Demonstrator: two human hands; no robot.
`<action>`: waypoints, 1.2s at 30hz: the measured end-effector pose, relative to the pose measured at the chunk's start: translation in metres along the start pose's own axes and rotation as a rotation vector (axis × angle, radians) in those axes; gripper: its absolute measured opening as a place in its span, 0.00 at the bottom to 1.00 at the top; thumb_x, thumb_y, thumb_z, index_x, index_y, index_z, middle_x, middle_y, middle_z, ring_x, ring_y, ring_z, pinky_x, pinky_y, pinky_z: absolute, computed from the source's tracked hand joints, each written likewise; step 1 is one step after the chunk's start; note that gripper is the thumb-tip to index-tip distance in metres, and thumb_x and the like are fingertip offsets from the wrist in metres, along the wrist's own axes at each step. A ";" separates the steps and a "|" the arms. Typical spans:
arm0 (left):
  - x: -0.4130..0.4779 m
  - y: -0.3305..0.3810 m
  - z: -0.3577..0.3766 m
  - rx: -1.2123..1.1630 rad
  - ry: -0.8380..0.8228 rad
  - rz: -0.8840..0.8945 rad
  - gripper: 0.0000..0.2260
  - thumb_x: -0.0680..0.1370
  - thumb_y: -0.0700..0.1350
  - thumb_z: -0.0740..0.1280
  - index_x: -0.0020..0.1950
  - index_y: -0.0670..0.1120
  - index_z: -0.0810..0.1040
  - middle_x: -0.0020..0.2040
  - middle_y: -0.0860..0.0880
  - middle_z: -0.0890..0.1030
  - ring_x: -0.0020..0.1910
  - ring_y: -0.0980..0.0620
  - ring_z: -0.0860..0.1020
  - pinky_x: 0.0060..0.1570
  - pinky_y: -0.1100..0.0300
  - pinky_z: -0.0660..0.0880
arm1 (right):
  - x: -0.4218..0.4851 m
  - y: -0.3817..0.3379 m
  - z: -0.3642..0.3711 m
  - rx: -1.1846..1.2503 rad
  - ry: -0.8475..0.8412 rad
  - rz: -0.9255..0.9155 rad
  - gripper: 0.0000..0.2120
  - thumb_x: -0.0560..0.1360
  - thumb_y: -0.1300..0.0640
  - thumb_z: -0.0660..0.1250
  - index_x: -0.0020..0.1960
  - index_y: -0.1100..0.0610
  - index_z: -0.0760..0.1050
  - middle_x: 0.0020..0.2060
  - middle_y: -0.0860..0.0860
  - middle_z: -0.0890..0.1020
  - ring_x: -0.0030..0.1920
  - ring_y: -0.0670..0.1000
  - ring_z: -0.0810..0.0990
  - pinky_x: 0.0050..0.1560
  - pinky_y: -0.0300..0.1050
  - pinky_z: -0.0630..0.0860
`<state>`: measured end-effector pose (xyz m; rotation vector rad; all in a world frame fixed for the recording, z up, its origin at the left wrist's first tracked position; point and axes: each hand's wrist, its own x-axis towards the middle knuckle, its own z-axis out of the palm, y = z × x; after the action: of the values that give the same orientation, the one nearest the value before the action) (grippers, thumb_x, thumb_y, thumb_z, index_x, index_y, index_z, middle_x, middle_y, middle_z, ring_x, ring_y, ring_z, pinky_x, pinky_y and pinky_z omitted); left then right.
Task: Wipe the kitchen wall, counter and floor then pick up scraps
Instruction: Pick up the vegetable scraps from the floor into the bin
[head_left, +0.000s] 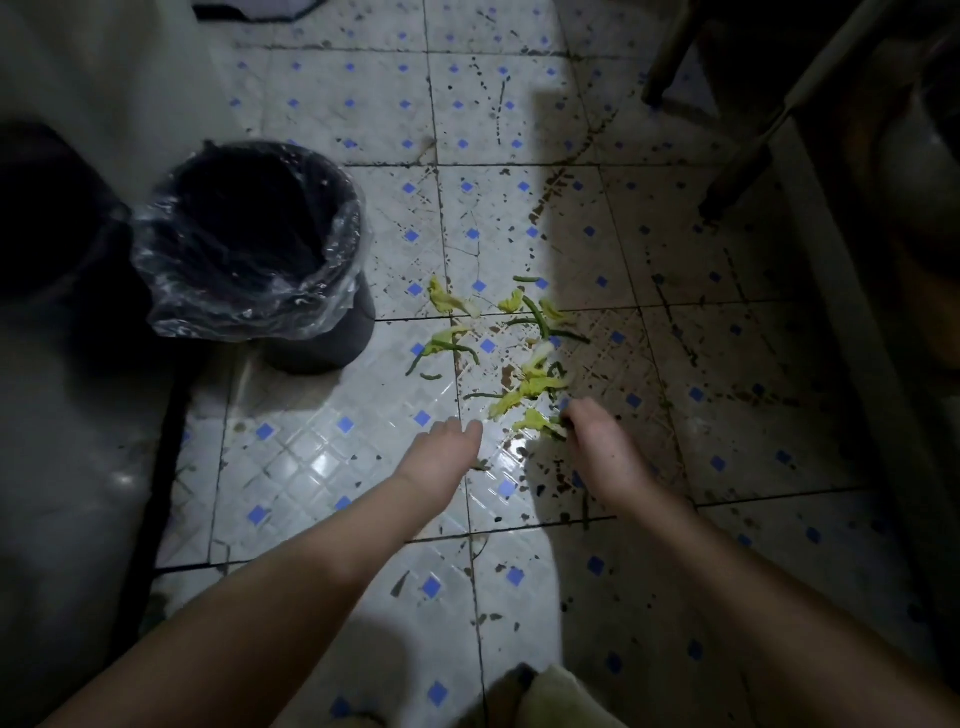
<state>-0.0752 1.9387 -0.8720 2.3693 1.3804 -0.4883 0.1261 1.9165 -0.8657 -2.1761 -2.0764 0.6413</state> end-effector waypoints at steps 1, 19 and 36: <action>-0.004 -0.006 -0.005 0.000 0.023 -0.016 0.26 0.69 0.26 0.65 0.64 0.41 0.64 0.56 0.41 0.73 0.53 0.43 0.73 0.45 0.55 0.69 | 0.001 -0.004 -0.003 0.006 0.011 -0.018 0.12 0.75 0.70 0.60 0.53 0.56 0.72 0.49 0.50 0.75 0.46 0.47 0.73 0.49 0.43 0.76; -0.077 -0.078 -0.134 -0.002 0.343 -0.187 0.23 0.71 0.27 0.64 0.62 0.42 0.64 0.57 0.42 0.71 0.56 0.42 0.73 0.48 0.53 0.70 | 0.044 -0.114 -0.119 -0.051 0.126 -0.277 0.07 0.77 0.66 0.58 0.52 0.58 0.70 0.48 0.53 0.75 0.45 0.54 0.73 0.47 0.54 0.75; -0.069 -0.161 -0.209 -0.014 0.374 -0.379 0.26 0.70 0.28 0.66 0.64 0.42 0.64 0.57 0.42 0.72 0.58 0.41 0.73 0.53 0.49 0.71 | 0.105 -0.221 -0.182 -0.010 0.218 -0.436 0.07 0.79 0.64 0.55 0.54 0.60 0.71 0.50 0.56 0.75 0.48 0.55 0.73 0.46 0.50 0.72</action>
<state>-0.2244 2.0583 -0.6778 2.2690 2.0090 -0.1262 -0.0197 2.0798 -0.6540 -1.6212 -2.3175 0.3329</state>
